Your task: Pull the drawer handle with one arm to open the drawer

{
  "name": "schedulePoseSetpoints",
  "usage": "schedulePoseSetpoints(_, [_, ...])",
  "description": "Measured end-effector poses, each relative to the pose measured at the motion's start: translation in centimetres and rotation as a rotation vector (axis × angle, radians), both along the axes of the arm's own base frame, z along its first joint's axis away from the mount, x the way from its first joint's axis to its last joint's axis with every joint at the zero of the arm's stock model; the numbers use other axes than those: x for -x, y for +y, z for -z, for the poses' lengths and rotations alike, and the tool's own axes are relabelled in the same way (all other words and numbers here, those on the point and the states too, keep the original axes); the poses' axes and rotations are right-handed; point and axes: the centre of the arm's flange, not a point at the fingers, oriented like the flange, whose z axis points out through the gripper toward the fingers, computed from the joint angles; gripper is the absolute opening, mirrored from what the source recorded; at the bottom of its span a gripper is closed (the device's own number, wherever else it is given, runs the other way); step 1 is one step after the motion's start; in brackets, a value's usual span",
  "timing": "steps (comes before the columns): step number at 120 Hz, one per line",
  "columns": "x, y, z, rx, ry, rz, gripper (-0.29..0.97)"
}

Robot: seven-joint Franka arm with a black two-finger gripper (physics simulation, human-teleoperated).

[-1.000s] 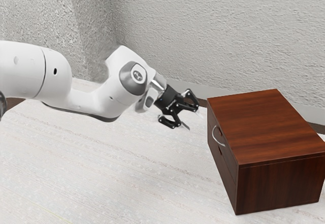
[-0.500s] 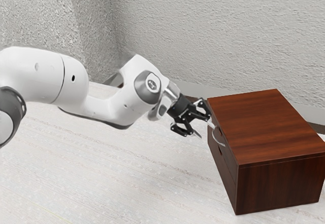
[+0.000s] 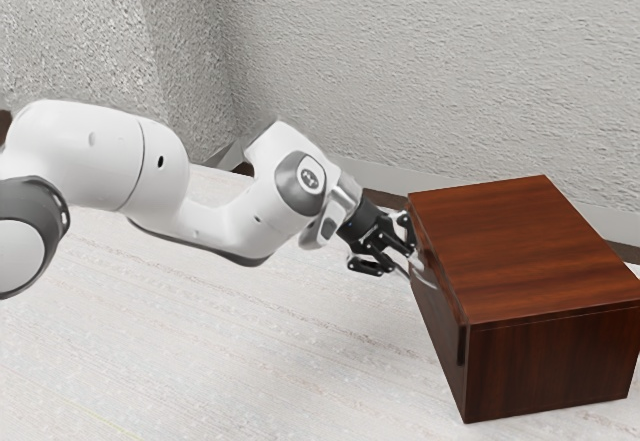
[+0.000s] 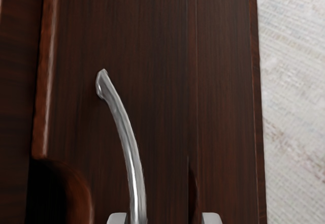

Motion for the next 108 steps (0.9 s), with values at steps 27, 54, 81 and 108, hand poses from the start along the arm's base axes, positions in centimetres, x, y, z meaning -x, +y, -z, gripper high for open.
schedulePoseSetpoints(27, [0.8,1.2,-0.3,0.004,0.010,-0.024,-0.06])
schedulePoseSetpoints(54, [3.2,3.4,-0.5,-0.009,0.038,-0.050,-0.09])
schedulePoseSetpoints(81, [5.1,5.2,-0.9,-0.026,0.052,-0.065,-0.10])
schedulePoseSetpoints(108, [6.9,7.4,-1.4,-0.043,0.062,-0.087,-0.09])
